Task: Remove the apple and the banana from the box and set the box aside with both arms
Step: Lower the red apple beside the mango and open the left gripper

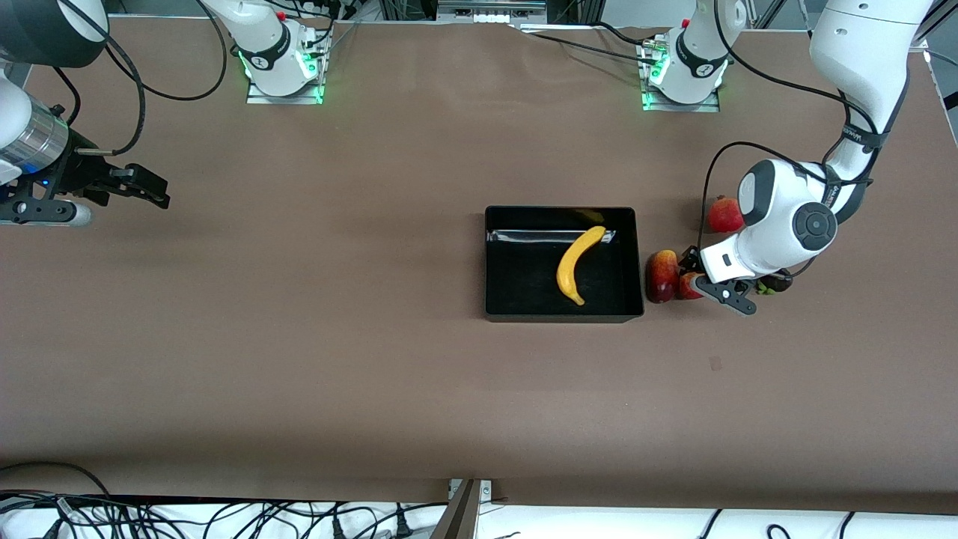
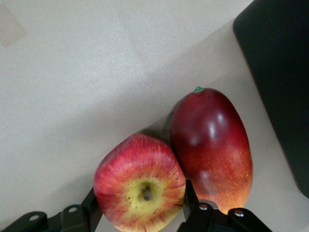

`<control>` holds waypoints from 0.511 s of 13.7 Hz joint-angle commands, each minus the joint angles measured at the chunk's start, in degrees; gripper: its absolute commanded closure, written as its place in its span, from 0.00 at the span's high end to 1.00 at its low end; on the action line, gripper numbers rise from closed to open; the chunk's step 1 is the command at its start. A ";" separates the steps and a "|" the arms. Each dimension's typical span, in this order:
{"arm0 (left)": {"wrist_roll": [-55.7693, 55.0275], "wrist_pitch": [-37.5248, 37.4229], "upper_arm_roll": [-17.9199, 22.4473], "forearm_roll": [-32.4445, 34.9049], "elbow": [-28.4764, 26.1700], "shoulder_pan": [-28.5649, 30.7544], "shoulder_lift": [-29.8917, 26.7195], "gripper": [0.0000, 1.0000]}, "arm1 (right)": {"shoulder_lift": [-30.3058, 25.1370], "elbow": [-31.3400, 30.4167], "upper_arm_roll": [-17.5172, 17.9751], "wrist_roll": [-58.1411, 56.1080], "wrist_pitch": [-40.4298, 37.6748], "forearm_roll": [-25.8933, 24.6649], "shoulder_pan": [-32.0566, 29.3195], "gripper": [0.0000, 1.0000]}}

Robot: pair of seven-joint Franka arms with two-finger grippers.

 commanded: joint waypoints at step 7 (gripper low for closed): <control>0.11 -8.19 -0.88 0.20 1.15 -0.96 -8.05 1.00 | -0.51 -0.21 0.50 0.59 -0.53 0.25 0.07 1.00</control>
